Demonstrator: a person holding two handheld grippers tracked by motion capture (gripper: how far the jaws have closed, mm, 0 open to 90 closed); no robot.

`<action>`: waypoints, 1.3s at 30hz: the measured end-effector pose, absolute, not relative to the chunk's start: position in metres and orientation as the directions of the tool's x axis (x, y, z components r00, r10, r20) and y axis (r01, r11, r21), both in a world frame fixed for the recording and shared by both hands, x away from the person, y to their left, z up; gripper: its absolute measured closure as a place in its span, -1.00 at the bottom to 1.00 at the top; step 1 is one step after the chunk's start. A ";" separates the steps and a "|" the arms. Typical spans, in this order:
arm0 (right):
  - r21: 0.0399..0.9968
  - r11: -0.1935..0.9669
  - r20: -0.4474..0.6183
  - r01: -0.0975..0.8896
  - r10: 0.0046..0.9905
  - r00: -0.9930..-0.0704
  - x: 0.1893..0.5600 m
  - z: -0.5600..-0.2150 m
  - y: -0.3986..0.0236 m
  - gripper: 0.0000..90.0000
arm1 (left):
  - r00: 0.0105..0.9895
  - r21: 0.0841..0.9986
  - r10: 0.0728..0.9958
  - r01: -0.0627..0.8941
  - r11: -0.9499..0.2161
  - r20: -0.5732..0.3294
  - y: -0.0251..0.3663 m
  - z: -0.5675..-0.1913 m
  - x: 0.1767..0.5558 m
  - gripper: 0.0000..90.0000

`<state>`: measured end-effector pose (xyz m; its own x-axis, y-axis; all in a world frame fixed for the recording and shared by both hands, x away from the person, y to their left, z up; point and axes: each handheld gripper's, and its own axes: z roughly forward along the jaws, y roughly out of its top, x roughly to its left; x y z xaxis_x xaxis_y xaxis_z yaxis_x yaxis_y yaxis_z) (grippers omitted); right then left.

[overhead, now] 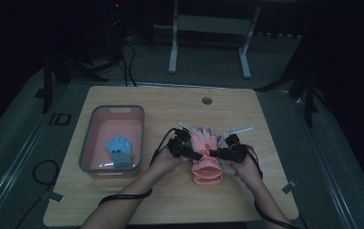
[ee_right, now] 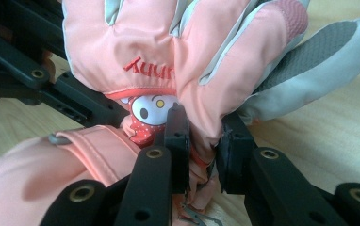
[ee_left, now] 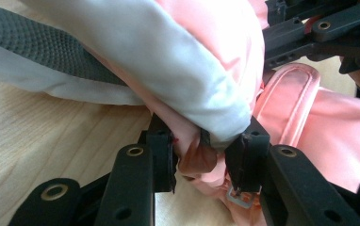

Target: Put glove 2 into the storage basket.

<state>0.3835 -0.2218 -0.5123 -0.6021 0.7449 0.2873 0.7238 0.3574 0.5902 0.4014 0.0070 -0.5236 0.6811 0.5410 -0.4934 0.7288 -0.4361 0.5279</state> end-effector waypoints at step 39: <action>0.759 0.387 0.217 0.524 0.608 -0.764 0.389 -0.377 -0.069 0.71 | 0.691 0.574 0.641 0.689 -0.443 -0.334 0.169 -0.363 0.388 0.49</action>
